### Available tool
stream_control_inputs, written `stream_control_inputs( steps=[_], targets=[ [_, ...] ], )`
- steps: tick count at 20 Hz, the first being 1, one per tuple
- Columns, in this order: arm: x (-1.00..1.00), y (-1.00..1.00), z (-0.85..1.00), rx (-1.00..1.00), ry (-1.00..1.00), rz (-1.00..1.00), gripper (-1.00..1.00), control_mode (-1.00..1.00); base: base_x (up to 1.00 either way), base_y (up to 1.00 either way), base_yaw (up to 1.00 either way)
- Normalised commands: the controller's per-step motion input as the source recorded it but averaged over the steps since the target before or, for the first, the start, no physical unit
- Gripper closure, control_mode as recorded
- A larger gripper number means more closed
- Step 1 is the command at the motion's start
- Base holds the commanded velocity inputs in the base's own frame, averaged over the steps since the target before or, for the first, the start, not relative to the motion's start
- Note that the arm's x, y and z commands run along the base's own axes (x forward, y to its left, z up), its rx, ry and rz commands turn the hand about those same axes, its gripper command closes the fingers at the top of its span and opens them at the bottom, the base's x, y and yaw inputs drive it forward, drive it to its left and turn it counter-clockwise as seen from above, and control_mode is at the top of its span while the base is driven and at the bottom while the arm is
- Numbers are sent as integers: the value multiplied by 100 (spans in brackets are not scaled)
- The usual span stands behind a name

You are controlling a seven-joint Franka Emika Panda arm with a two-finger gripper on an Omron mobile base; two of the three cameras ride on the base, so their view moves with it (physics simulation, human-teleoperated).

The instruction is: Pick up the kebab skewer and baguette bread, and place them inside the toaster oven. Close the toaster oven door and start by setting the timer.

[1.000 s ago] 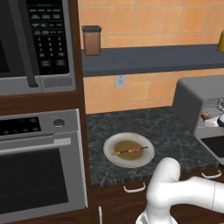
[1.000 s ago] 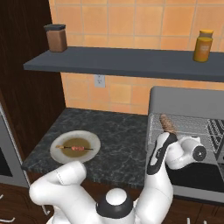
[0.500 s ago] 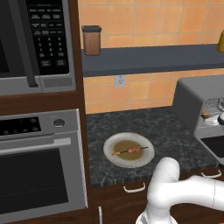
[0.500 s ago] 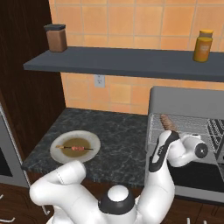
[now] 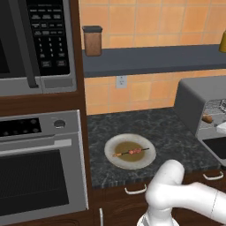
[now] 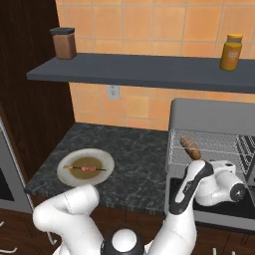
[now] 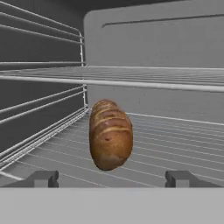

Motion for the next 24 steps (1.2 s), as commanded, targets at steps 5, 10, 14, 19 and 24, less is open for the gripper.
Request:
stream_control_inputs(
  steps=[5, 10, 14, 19, 24],
  targets=[
    [-73, -4, 51, 0, -5, 0, -100, -100, 0, 0, 0],
    [-71, 24, 52, -8, 10, 3, -100, -100, 0, 0, 0],
    [-62, 80, 38, -24, 29, 0, -100, -100, 0, 0, 0],
    [-19, 100, 19, -23, 27, 15, -100, -100, 0, 0, 0],
    [-6, 100, 12, -22, 26, 18, -100, -100, 0, 0, 0]
  ],
)
